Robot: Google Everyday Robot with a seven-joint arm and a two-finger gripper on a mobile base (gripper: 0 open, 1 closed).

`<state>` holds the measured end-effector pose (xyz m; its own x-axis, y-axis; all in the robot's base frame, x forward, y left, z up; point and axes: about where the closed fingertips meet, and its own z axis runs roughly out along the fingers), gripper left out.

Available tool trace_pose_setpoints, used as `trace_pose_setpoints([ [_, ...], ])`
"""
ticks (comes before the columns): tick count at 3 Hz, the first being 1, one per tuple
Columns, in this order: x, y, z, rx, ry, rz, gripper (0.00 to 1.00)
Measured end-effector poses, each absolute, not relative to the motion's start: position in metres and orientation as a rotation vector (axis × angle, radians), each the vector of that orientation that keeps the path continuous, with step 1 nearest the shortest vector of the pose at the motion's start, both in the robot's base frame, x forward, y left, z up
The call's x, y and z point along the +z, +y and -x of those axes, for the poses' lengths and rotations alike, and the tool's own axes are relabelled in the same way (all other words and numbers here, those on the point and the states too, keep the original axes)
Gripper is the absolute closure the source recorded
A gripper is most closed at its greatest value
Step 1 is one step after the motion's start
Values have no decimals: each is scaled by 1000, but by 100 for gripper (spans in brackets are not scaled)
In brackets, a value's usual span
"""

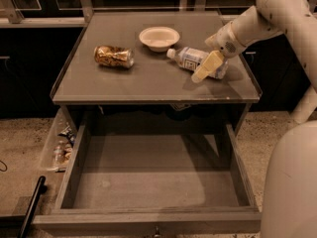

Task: Place blue plastic bottle into top drawer

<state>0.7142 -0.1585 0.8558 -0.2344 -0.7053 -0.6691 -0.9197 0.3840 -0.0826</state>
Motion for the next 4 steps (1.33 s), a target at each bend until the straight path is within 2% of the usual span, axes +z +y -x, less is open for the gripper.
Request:
trace_pose_setpoints([
  [1,846,-161,-721,406,2040,1403,0],
  [2,845,-161,-721,402,2042,1405,15],
  [4,844,-161,-721,403,2043,1405,62],
])
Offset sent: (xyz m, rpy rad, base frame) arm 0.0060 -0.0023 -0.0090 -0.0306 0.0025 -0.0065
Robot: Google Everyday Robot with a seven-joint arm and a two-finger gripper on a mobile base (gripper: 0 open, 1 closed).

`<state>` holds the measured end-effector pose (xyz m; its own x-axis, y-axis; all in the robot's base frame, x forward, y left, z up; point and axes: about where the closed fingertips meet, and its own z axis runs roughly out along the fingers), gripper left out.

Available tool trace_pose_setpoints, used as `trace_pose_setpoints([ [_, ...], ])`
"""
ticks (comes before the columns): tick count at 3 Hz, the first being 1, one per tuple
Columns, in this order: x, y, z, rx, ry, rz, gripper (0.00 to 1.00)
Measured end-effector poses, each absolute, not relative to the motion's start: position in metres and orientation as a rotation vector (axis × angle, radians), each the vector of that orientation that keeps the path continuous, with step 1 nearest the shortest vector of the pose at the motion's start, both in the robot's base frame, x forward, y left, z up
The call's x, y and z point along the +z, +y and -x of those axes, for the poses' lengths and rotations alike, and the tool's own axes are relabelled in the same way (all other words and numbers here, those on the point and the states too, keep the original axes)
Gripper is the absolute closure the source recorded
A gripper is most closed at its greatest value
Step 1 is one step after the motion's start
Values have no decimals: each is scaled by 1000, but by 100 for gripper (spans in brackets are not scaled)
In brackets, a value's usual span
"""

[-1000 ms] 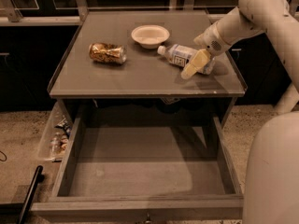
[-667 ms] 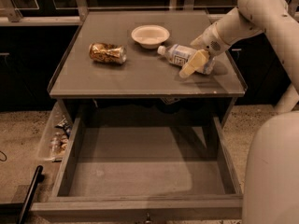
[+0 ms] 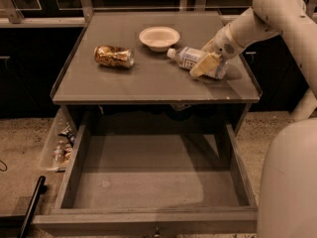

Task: Place blue plastic bottle into top drawer

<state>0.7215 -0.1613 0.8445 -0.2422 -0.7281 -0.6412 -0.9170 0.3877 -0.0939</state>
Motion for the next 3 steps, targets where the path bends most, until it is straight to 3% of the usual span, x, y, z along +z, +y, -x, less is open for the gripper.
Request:
trace_pose_setpoints([
  [1,844,-161,-721,403,2043,1405,85],
  [2,845,-160,-718,413,2037,1410,100],
  [3,857,-159,-696,419,1970,1437,100],
])
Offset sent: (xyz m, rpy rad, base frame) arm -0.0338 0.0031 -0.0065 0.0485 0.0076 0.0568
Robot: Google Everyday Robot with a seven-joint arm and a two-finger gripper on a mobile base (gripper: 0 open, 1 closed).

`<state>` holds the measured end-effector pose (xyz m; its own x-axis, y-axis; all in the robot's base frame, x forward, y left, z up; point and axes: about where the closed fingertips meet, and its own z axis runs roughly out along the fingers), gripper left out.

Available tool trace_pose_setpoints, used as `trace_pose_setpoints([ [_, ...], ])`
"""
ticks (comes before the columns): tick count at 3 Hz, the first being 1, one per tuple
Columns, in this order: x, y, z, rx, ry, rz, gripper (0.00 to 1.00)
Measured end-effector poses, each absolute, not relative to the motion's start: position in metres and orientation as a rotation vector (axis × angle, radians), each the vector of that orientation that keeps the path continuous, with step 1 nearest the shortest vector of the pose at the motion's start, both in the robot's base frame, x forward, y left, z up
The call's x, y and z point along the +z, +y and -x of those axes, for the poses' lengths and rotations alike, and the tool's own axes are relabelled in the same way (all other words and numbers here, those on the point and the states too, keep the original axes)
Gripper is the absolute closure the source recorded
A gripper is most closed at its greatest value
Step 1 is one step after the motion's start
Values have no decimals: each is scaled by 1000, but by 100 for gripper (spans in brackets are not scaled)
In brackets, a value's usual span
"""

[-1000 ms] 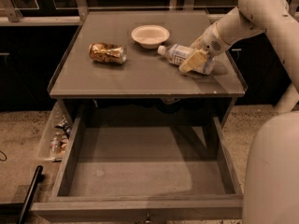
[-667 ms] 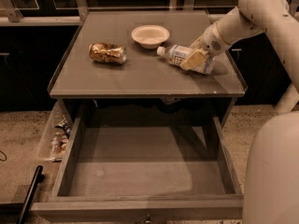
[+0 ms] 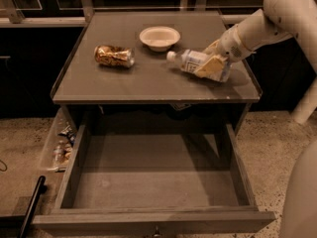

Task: Place blue plastic bottle into top drawer

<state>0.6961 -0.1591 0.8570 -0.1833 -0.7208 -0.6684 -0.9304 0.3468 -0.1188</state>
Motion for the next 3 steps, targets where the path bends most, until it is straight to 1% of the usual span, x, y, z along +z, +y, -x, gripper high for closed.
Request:
trace_pose_setpoints([
  [2,857,-156,-607,375,1830,1546,100],
  [3,835,-166,-570,325,1781,1590,100],
])
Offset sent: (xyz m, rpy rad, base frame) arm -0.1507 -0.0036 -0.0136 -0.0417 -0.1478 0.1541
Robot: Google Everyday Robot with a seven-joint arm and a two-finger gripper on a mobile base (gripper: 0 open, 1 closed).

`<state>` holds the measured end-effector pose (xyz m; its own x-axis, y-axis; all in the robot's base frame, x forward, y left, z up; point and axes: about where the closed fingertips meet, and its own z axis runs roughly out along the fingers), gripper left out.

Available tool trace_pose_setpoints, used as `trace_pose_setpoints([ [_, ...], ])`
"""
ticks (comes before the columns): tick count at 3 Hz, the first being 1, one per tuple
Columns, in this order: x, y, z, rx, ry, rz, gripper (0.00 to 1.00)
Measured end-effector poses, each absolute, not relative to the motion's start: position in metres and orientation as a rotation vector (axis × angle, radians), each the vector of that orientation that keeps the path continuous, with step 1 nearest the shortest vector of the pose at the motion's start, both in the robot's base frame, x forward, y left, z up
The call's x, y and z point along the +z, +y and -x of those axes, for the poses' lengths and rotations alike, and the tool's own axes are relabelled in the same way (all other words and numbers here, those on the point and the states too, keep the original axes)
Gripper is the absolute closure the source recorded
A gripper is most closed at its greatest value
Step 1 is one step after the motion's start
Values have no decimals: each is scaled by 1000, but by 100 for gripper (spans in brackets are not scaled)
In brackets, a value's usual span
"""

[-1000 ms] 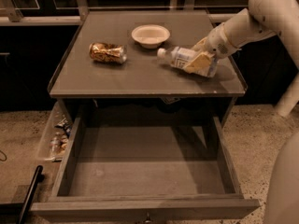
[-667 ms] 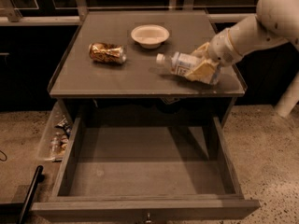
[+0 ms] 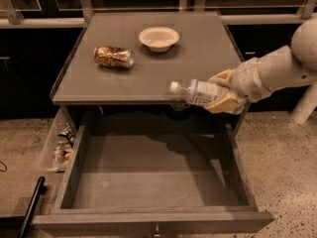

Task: Place blue plastic bottle into top drawer

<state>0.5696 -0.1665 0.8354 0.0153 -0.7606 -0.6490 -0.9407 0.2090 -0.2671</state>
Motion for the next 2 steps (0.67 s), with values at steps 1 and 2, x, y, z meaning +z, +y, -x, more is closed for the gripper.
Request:
trace_pose_setpoints([
  [1,809,-182,-538,273,1746,1631,100],
  [2,784,-194,-508,226,1738,1672,100],
])
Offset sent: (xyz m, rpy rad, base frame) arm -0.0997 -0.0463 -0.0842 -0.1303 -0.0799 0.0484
